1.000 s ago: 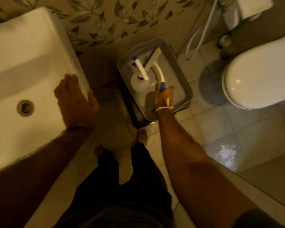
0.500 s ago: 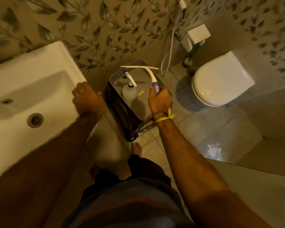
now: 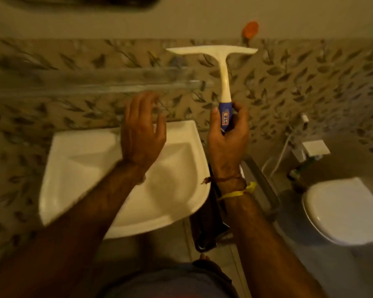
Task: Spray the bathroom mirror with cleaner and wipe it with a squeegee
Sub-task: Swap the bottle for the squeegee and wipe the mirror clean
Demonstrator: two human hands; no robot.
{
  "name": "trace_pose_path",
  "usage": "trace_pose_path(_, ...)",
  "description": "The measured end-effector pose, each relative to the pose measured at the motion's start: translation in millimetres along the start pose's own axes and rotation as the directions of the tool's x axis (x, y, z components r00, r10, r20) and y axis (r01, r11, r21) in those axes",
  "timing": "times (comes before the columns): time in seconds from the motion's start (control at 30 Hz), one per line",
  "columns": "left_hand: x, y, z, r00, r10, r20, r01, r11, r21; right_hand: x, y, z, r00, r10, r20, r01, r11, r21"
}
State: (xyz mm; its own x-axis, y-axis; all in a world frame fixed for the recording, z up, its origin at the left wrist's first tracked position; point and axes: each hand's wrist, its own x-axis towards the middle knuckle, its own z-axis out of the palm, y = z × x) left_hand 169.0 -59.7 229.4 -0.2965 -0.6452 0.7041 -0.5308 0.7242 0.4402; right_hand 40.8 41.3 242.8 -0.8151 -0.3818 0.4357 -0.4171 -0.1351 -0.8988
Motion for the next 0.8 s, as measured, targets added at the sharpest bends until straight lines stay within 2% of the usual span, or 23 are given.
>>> trace_pose_path(0.2, 92.9, -35.5, -89.7, 0.951, 0.074, -0.299, -0.059, 0.996, 0.061, 1.5, -81.4, 78.3, 0.979, -0.165, 0.122, 0.146, 0.977, 0.155)
trace_pose_path(0.37, 179.8, -78.3, -166.0, 0.902, 0.079, -0.425, 0.004, 0.981, 0.192, 15.5, -147.3, 114.2, 0.929, -0.332, 0.164, 0.281, 0.92, 0.271)
trace_pose_path(0.57, 294.5, -107.6, -228.1, 0.924, 0.017, -0.381, 0.068, 0.976, 0.207, 60.2, -221.2, 147.8, 0.854, -0.508, 0.116, 0.446, 0.827, 0.342)
trace_pose_path(0.8, 382.3, -132.9, -243.3, 0.963, -0.137, -0.231, 0.161, 0.983, 0.092, 114.7, -309.0, 200.3, 0.761, -0.645, 0.076, 0.581, 0.729, 0.363)
